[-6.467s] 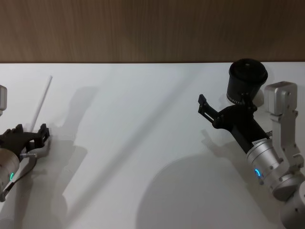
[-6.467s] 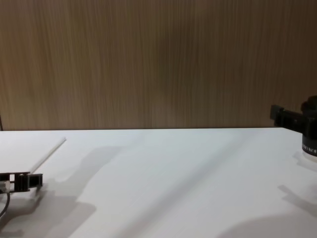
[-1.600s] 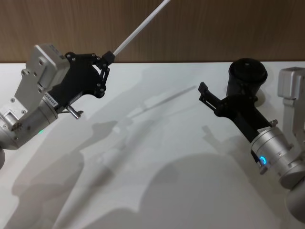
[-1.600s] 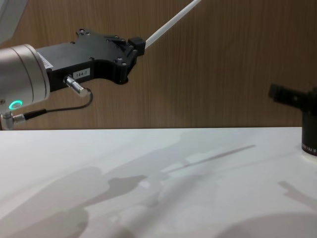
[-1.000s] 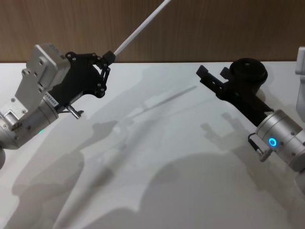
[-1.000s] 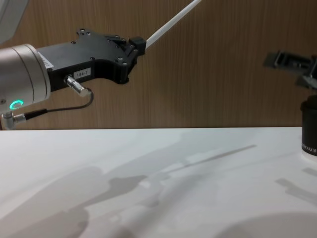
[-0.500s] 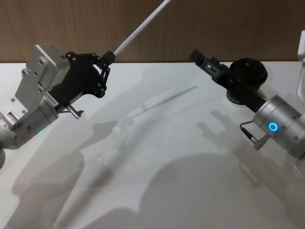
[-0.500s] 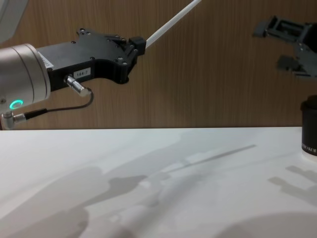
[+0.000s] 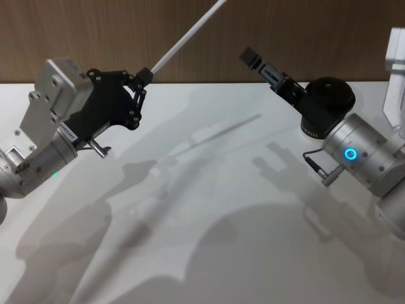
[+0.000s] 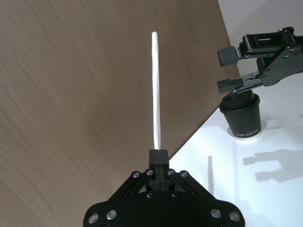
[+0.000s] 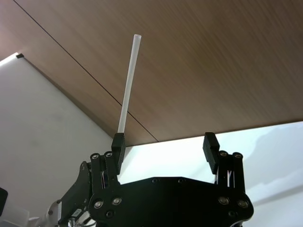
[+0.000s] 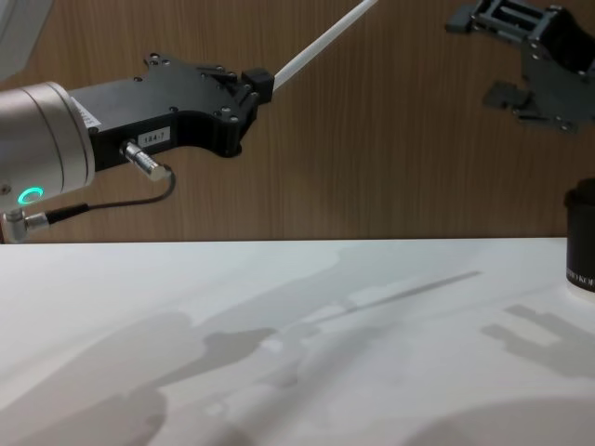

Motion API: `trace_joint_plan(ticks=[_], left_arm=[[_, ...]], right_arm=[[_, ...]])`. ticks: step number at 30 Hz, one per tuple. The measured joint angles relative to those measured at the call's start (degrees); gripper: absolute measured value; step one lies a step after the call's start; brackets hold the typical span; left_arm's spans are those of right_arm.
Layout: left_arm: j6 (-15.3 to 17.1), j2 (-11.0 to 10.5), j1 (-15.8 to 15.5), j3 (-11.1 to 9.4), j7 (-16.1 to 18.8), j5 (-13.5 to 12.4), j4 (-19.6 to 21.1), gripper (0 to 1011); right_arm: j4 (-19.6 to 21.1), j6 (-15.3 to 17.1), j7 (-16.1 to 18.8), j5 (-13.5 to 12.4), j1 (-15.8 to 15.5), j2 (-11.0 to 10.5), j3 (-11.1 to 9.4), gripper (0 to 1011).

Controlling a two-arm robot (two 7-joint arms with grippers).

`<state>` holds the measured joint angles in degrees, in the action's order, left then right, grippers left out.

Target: Pick up the straw with one hand, pass it to the other hand, and insert it into the cup.

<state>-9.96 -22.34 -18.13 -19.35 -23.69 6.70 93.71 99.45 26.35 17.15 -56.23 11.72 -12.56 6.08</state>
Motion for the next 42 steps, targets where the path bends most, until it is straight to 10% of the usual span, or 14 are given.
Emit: trace_joint_plan(ticks=[42], left_arm=[[0.0,0.0,0.0,0.0,0.0,0.0,0.0,0]], right_arm=[[-7.9,-3.9,-0.5,-0.2,9.1,3.0,4.5,1001]])
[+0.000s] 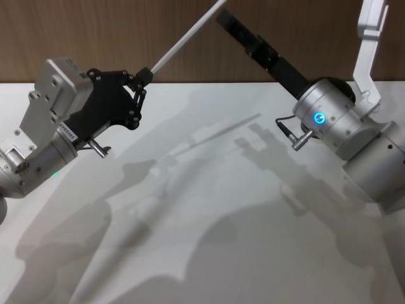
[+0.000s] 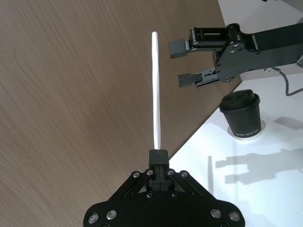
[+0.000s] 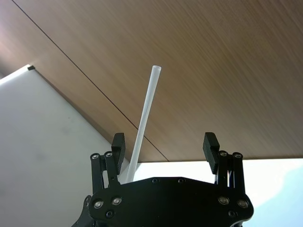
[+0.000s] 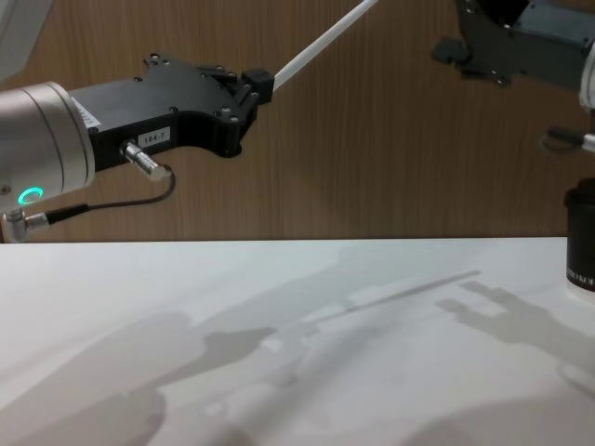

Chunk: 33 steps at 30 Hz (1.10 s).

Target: Pick up the straw with one hand, pass it to the other hand, and insert it into the cup.

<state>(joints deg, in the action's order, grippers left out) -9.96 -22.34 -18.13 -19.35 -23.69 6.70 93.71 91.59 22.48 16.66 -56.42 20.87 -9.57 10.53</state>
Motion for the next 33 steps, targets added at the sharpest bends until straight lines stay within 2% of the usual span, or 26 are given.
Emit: trace_joint_plan(ticks=[13,33], left_arm=[[0.0,0.0,0.0,0.0,0.0,0.0,0.0,0],[0.0,0.0,0.0,0.0,0.0,0.0,0.0,0]], right_arm=[[-3.4,-0.9,0.5,0.2,3.3,0.5,1.4,1001],[-4.9,-0.9,0.7,-0.6,6.0,0.8,2.9,1001]])
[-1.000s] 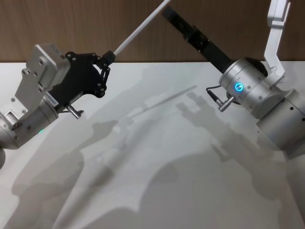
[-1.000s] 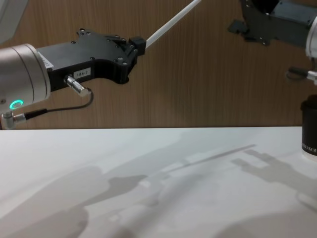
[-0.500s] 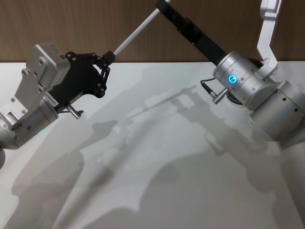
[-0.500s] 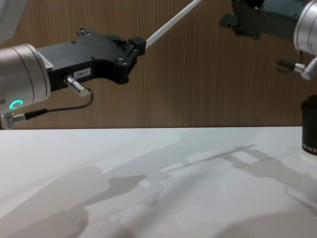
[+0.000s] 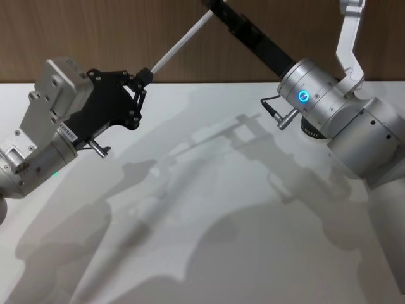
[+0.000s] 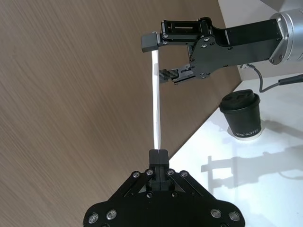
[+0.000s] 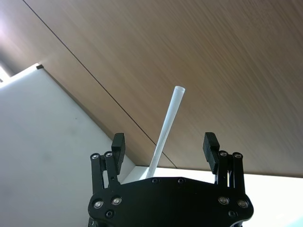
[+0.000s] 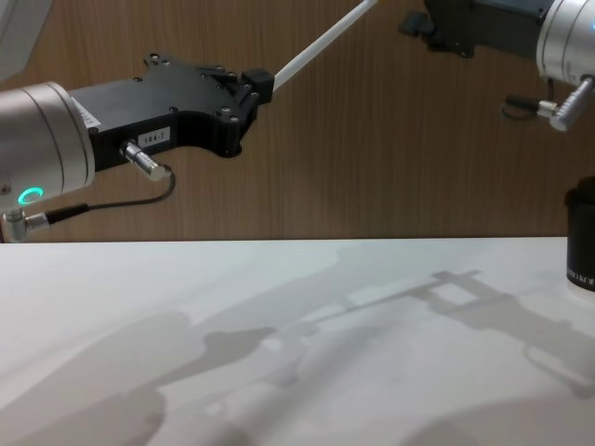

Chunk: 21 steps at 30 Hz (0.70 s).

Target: Pick up the straw with one hand, pass it to the other hand, and insert it into the cup.

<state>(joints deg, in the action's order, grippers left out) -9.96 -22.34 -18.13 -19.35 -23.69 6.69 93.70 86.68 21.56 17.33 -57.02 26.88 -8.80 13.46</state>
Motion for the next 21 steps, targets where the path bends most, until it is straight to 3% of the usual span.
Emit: trace_joint_plan(ticks=[4,7,21], left_arm=[[0.0,0.0,0.0,0.0,0.0,0.0,0.0,0],[0.0,0.0,0.0,0.0,0.0,0.0,0.0,0],[0.0,0.0,0.0,0.0,0.0,0.0,0.0,0]], right_arm=[[-0.1,0.0,0.0,-0.1,0.3,0.0,0.2,1002],[-0.2,0.1,0.0,-0.2,0.4,0.0,0.3,945],[-0.3,0.1,-0.1,-0.5,0.8,0.1,0.5,542]])
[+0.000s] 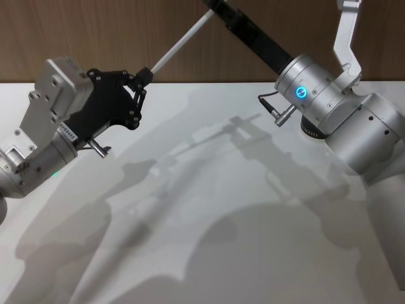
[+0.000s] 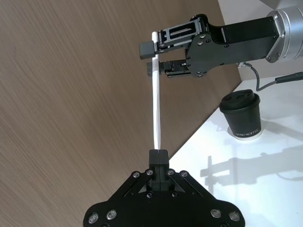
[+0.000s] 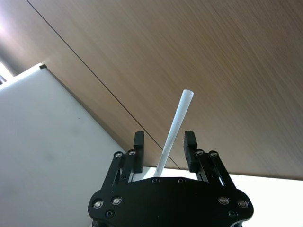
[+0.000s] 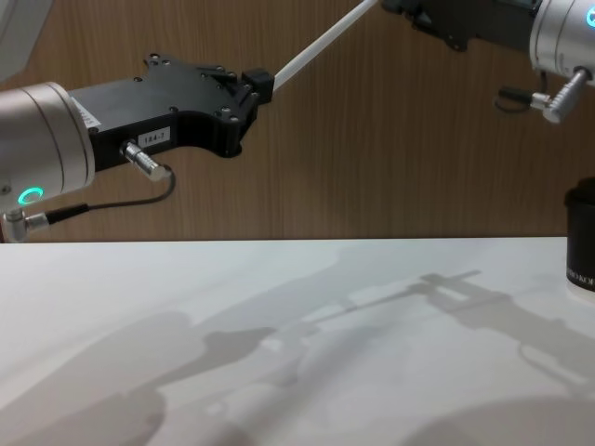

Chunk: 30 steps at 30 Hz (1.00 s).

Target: Pick up the straw with one hand, pass it to the other hand, and insert it into the cup.

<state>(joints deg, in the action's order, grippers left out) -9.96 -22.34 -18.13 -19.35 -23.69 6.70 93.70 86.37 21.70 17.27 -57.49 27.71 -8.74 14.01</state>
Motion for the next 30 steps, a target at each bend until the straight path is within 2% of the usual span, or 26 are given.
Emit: trace_joint_plan(ticks=[8,11,16,30], left_arm=[[0.0,0.0,0.0,0.0,0.0,0.0,0.0,0],[0.0,0.0,0.0,0.0,0.0,0.0,0.0,0],[0.0,0.0,0.0,0.0,0.0,0.0,0.0,0],[0.0,0.0,0.0,0.0,0.0,0.0,0.0,0]], right_arm=[[-0.1,0.0,0.0,-0.1,0.1,0.0,0.1,278],[-0.1,0.0,-0.1,-0.1,0.1,0.0,0.1,144],[-0.1,0.0,-0.1,-0.1,0.1,0.0,0.1,64],[-0.1,0.0,-0.1,-0.1,0.2,0.0,0.1,6]])
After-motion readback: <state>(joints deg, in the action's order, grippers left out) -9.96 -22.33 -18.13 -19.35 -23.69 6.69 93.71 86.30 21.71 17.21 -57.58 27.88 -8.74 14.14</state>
